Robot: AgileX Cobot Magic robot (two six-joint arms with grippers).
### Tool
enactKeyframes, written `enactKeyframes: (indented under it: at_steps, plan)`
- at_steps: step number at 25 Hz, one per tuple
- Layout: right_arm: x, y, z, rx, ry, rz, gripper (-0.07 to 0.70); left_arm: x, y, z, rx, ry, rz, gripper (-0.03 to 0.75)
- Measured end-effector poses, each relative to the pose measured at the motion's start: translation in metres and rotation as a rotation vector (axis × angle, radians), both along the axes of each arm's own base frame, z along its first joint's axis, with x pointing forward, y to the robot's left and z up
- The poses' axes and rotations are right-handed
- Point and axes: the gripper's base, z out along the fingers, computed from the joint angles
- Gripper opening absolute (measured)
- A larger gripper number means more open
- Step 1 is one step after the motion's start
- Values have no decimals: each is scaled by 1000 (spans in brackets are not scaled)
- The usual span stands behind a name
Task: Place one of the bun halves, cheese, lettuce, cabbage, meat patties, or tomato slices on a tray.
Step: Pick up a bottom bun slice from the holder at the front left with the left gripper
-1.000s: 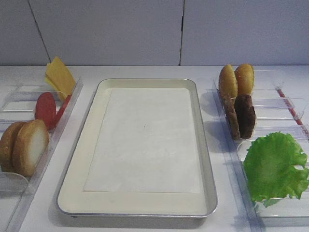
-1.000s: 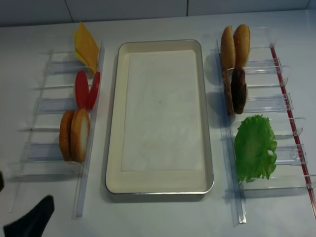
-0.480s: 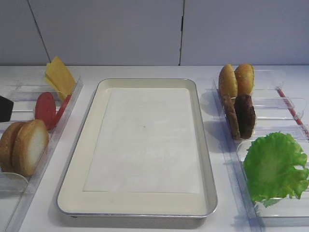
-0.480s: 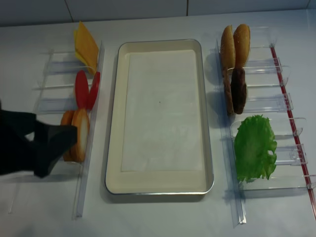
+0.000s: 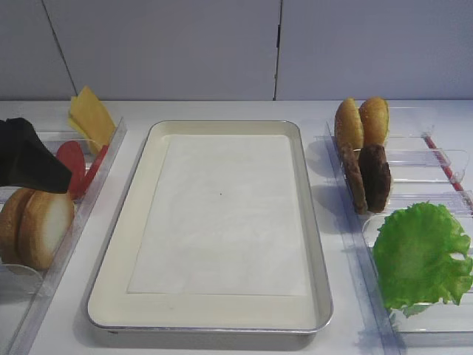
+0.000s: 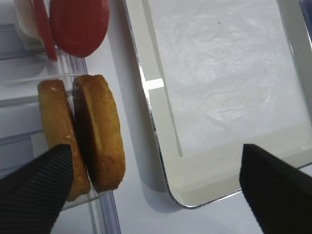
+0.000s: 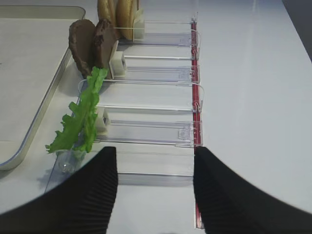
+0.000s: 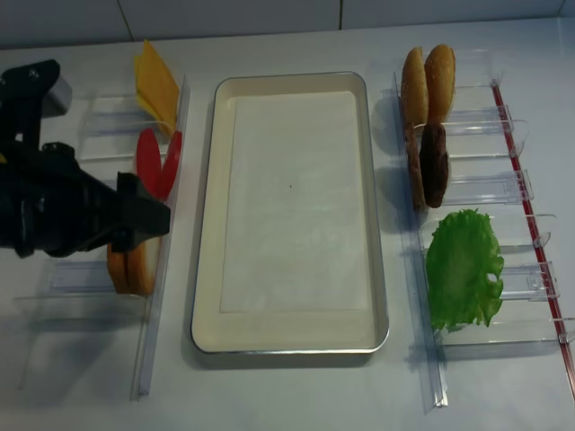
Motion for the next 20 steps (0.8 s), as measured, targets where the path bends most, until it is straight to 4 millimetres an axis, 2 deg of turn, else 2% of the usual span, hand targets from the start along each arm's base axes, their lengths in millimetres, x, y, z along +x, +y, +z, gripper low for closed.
enactKeyframes:
  at_steps: [5,11,20]
  plan:
    - [0,0,0,0,0,0,401,10,-2,-8,-16,27,-8,668]
    - [0,0,0,0,0,0,401,21,-17,-6,-16,22,-58,668]
    - [0,0,0,0,0,0,401,32,-30,-13,100,84,-33,668]
